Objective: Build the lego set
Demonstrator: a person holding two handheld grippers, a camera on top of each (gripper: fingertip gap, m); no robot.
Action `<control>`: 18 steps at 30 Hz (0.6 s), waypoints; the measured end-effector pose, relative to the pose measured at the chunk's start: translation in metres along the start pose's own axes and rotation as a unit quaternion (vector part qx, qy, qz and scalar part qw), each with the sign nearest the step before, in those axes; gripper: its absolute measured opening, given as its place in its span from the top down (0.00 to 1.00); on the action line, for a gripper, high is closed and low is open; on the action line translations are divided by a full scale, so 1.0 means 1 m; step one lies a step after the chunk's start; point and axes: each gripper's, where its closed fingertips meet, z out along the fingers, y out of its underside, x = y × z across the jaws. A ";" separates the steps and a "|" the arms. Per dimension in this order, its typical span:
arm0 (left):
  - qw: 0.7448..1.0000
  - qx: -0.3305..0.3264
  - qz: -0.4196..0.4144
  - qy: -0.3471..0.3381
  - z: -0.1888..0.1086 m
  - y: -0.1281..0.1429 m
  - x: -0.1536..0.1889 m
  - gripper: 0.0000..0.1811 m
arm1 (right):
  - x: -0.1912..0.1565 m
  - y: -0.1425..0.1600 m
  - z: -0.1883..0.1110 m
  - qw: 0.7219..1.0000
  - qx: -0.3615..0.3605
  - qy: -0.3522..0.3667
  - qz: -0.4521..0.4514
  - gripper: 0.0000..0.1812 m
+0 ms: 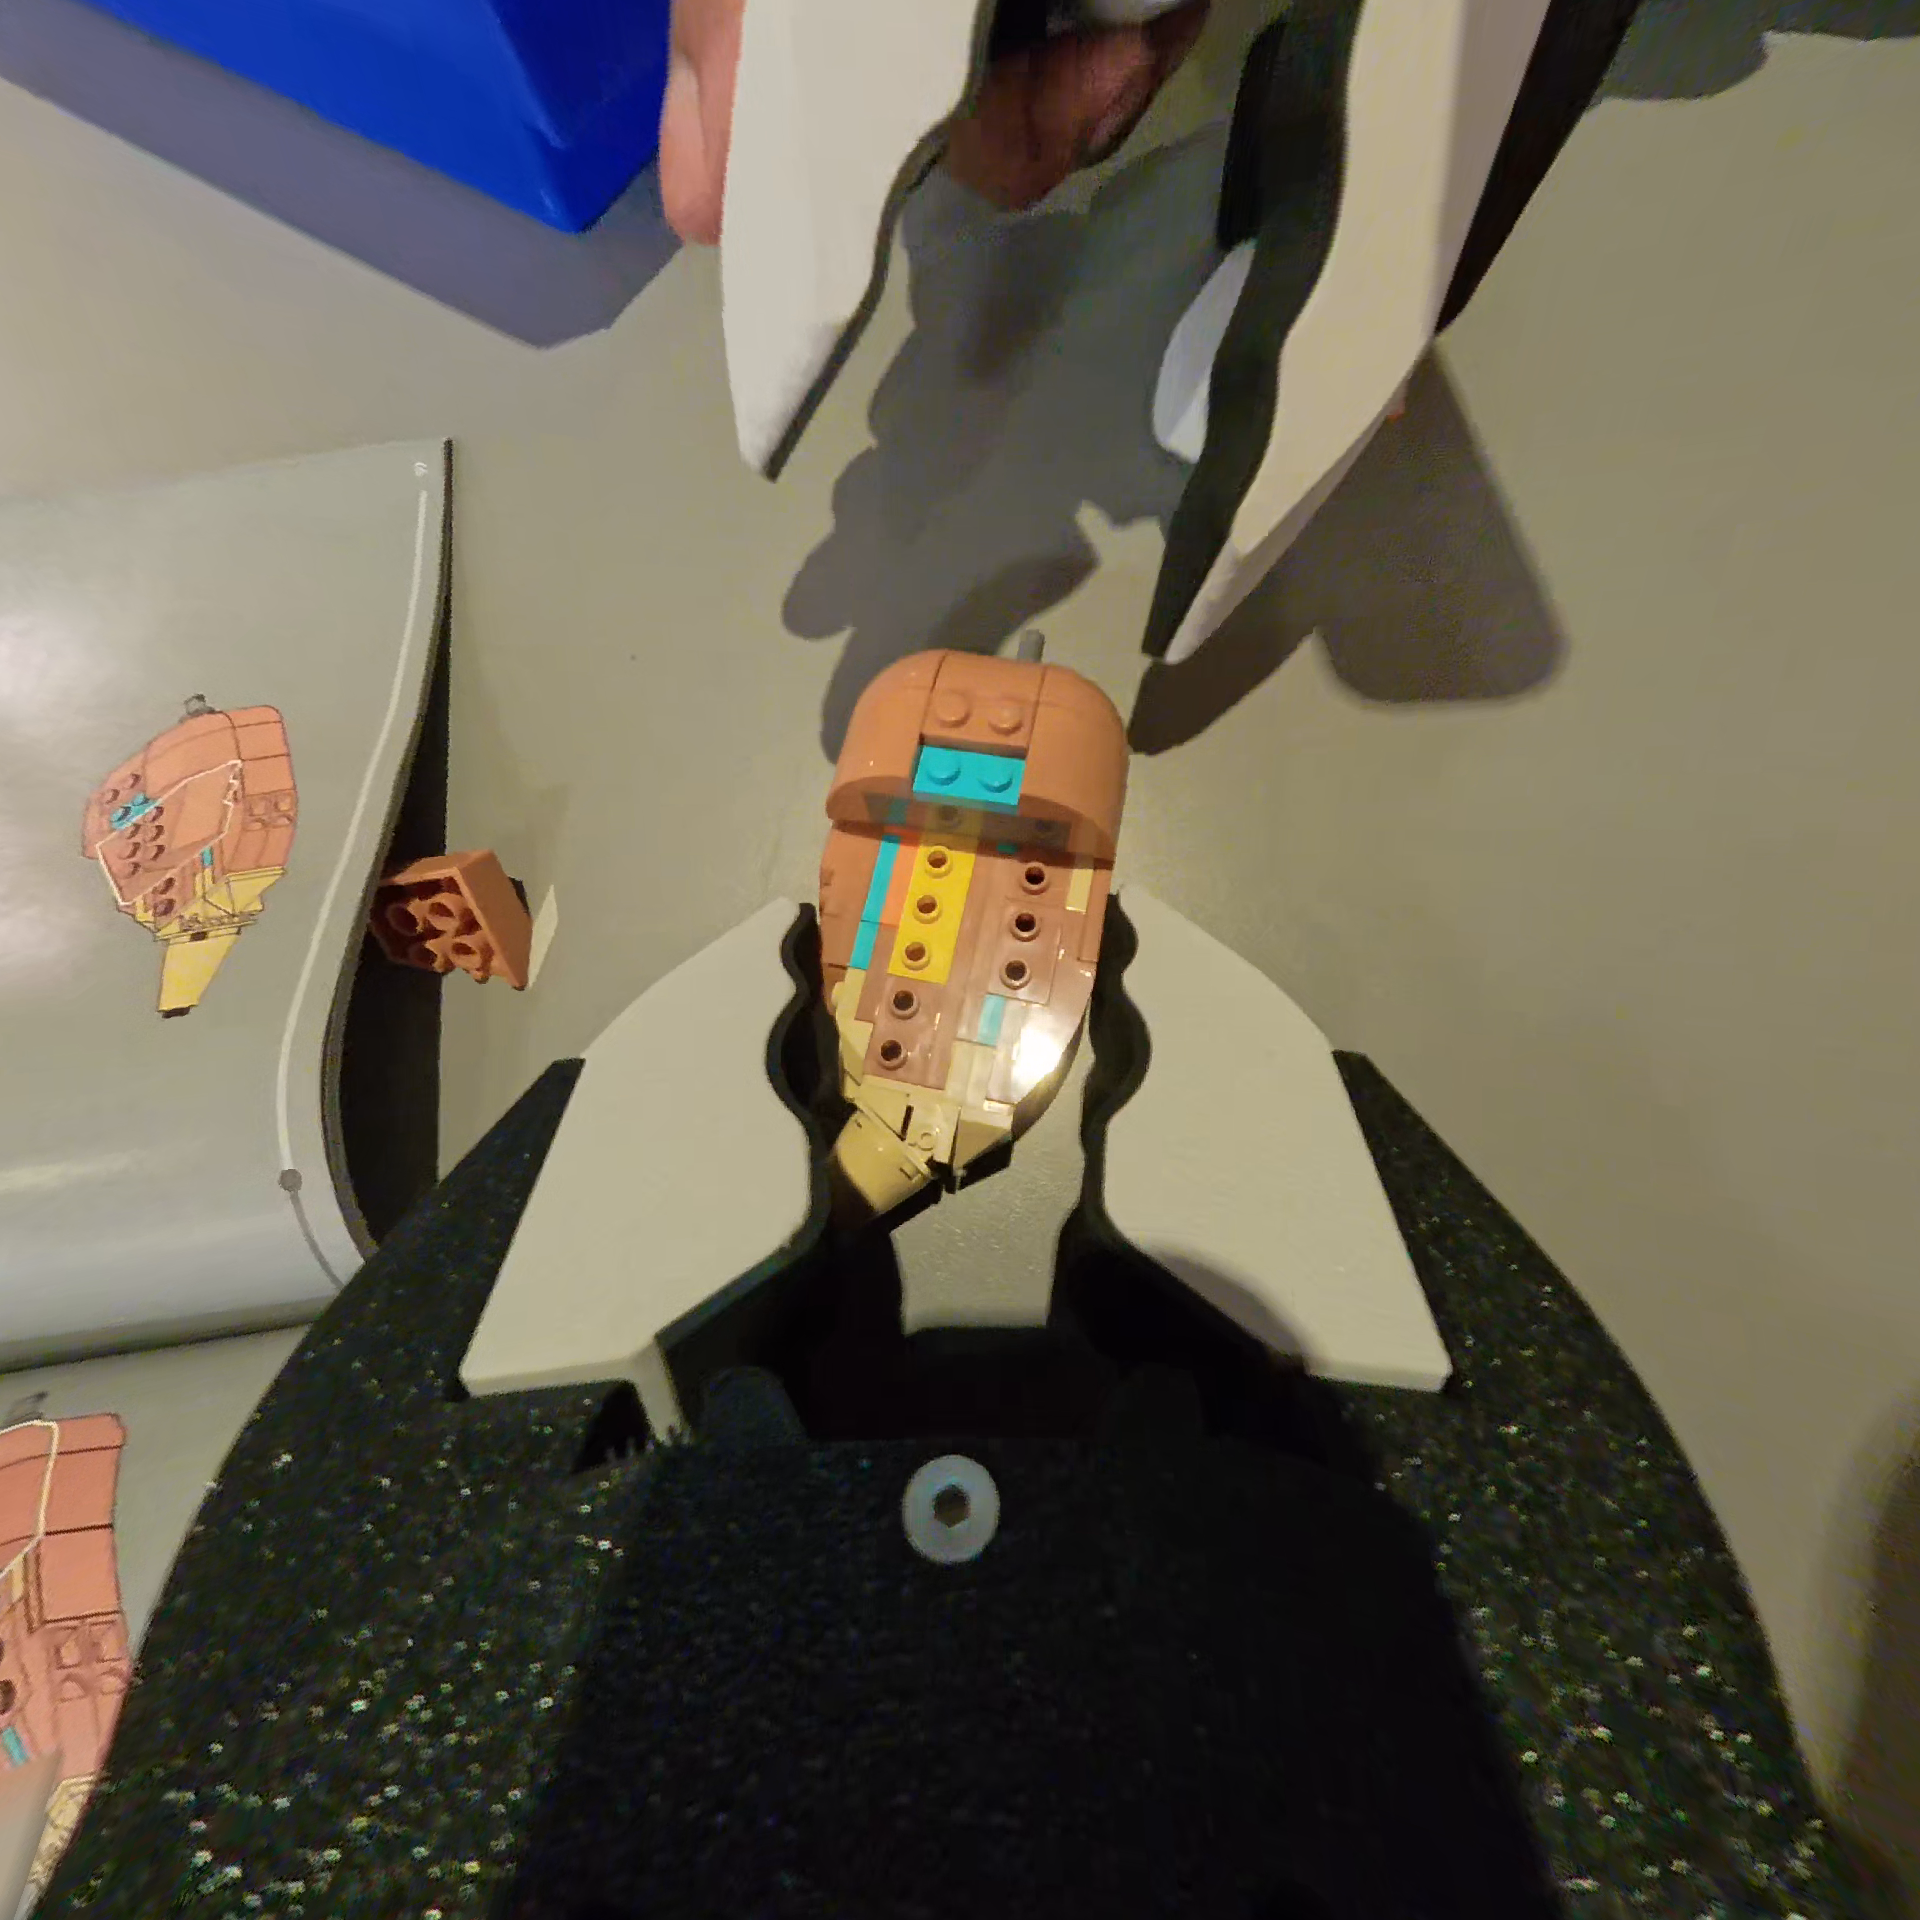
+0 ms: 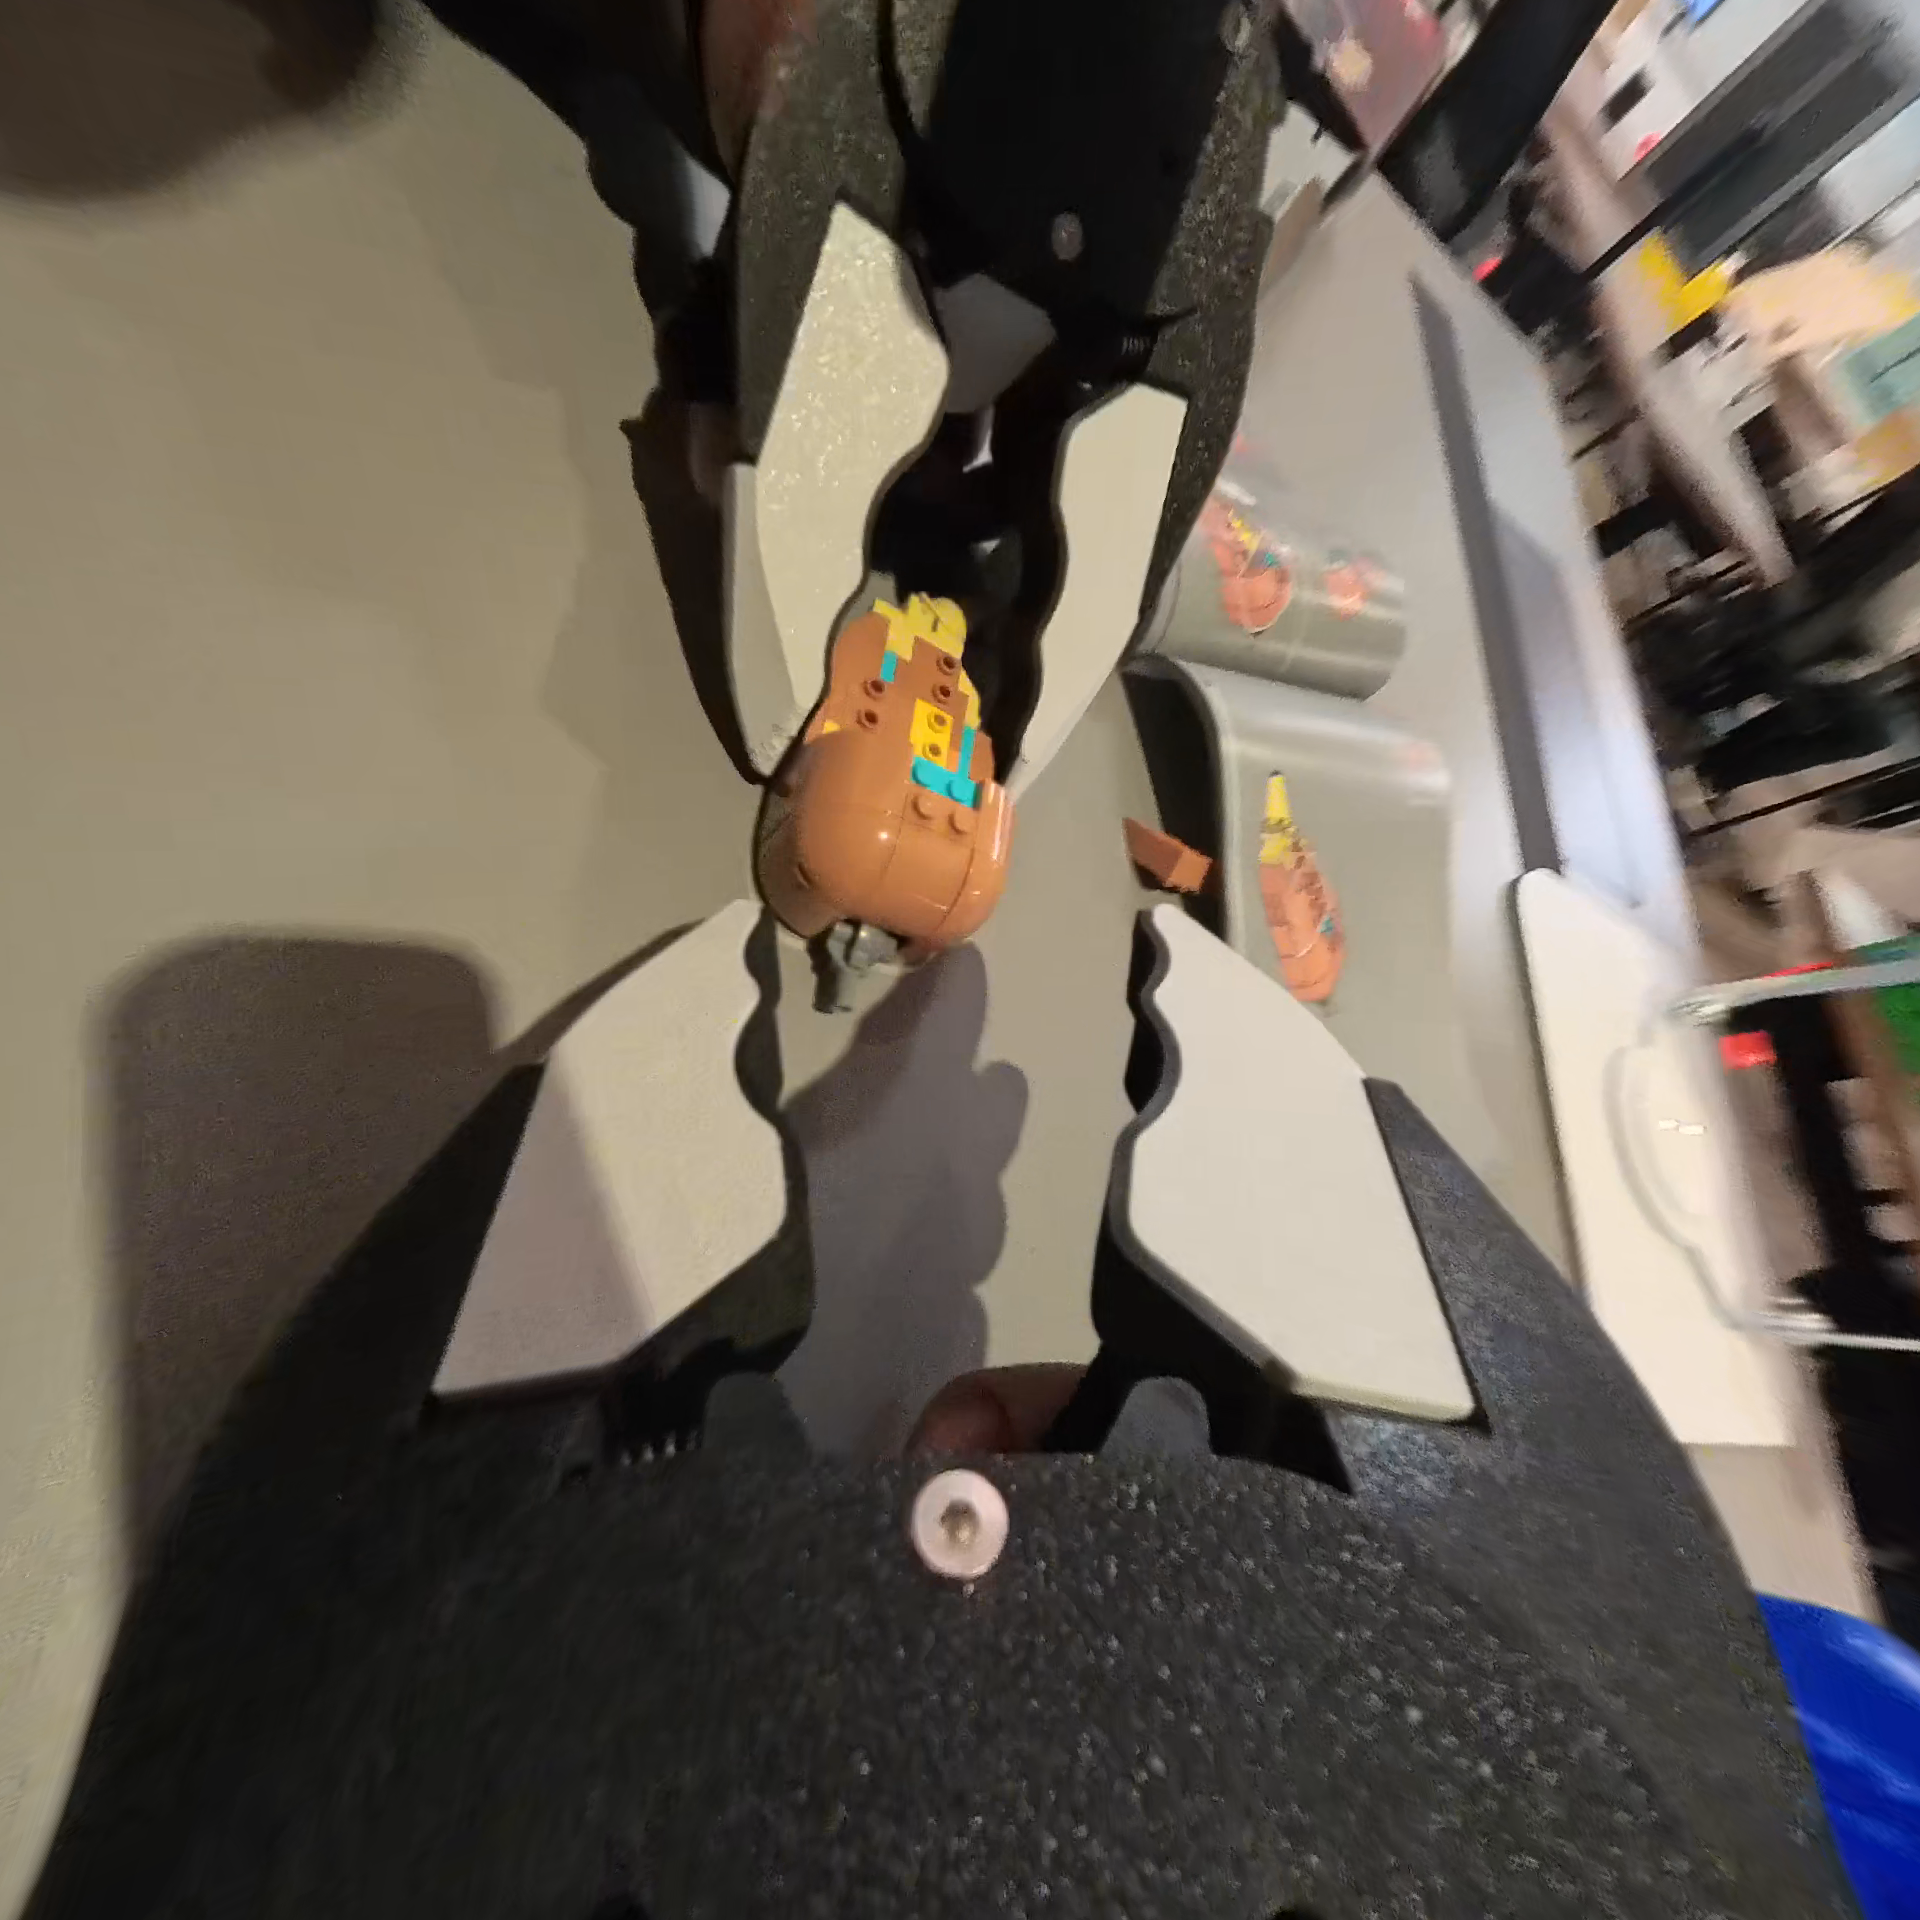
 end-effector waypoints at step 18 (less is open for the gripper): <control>0.998 0.063 -0.017 0.012 -0.025 -0.033 0.001 0.71 | 0.011 -0.029 0.011 0.952 0.034 0.168 -0.252 0.55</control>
